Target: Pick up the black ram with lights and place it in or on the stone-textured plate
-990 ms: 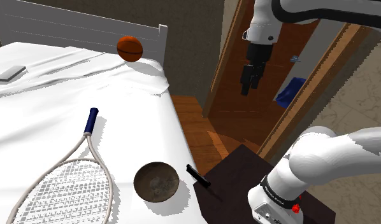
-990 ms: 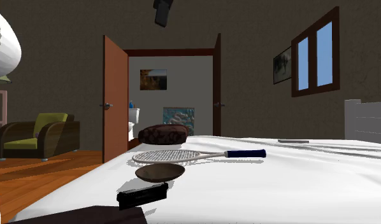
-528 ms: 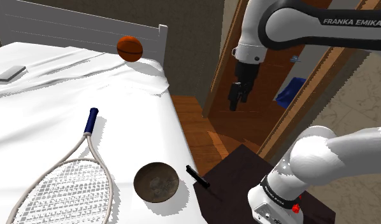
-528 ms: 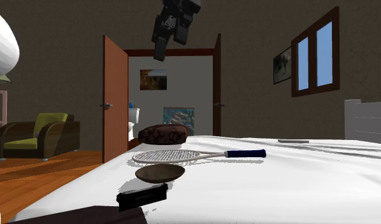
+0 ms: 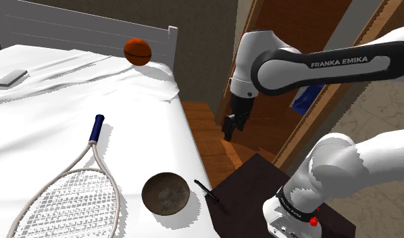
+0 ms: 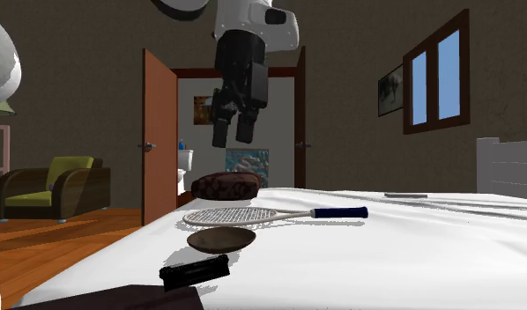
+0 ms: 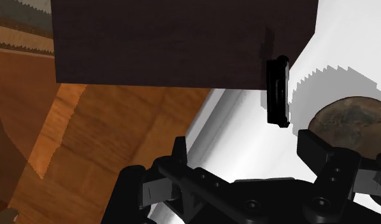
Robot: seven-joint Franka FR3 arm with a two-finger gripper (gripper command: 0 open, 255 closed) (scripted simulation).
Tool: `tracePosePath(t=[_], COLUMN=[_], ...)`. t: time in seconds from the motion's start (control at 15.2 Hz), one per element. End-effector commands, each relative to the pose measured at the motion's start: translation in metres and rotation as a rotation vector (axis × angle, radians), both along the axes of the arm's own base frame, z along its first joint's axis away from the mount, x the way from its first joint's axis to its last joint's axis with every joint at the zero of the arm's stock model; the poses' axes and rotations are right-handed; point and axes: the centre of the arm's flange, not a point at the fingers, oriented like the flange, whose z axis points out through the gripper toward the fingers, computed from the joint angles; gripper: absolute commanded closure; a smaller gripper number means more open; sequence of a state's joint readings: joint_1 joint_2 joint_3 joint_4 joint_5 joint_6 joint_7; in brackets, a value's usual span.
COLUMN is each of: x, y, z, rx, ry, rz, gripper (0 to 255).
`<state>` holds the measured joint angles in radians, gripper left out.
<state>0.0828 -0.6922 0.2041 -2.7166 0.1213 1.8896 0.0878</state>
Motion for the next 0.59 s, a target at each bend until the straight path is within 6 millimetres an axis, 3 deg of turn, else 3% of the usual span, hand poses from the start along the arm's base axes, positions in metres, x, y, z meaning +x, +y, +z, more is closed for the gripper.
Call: tracePosePath(t=[0.0, 0.53], x=[0.003, 0.013], y=[0.012, 0.058], z=[-0.024, -0.117], rx=[0.002, 0.008], ry=[-0.011, -0.044], rz=[-0.001, 0.001], gripper=[0, 0])
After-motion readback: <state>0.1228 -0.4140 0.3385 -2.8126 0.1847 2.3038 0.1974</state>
